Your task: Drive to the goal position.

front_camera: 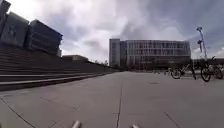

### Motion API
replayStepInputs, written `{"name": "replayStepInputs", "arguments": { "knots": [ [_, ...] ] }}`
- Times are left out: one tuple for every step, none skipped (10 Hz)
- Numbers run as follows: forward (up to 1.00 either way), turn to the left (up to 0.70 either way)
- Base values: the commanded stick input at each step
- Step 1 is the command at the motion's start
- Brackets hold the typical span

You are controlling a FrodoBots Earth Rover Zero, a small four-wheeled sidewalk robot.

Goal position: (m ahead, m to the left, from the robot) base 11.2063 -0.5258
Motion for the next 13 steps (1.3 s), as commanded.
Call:
{"name": "replayStepInputs", "arguments": {
  "knots": [
    [0.7, 0.0],
    [0.7, 0.0],
    [0.7, 0.0],
    [0.7, 0.0],
    [0.7, 0.0],
    [0.7, 0.0],
    [0.7, 0.0],
    [0.7, 0.0],
    [0.7, 0.0],
    [0.7, 0.0],
    [0.7, 0.0],
    [0.7, 0.0],
    [0.7, 0.0]
  ]
}}
